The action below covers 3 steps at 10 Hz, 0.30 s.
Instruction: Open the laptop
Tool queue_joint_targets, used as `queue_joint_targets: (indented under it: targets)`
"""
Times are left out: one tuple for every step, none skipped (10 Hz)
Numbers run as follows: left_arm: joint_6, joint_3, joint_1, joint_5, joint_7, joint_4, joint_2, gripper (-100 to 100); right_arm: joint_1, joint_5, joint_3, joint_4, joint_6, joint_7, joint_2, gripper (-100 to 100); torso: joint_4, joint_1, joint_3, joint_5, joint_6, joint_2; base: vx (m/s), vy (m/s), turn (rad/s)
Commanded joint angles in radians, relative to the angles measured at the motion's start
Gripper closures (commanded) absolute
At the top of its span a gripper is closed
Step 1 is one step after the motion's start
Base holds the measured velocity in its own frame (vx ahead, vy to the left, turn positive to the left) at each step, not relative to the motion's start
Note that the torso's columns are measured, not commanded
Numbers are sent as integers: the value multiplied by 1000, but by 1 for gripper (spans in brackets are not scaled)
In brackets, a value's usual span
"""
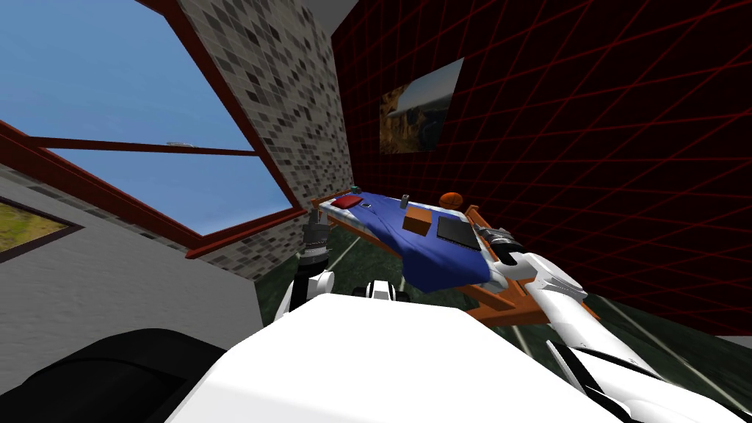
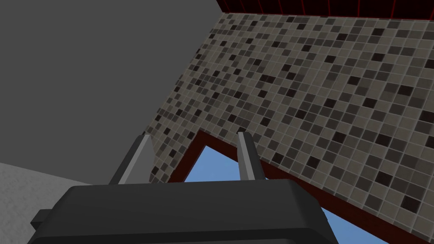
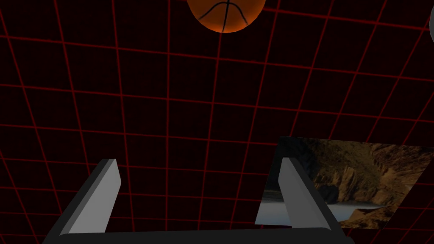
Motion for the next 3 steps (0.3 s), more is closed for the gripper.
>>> queue_joint_targets:
  targets:
    - [0, 0, 0, 0, 0, 0, 0, 0, 0, 0, 0, 0, 0, 0, 0, 0, 0, 1, 0, 0, 0, 0, 0, 0, 0]
    - [0, 0, 0, 0, 0, 0, 0, 0, 0, 0, 0, 0, 0, 0, 0, 0, 0, 1, 0, 0, 0, 1, 0, 0, 0]
    - [0, 0, 0, 0, 0, 0, 0, 0, 0, 0, 0, 0, 0, 0, 0, 0, 0, 1, 0, 0, 0, 1, 0, 0, 0]
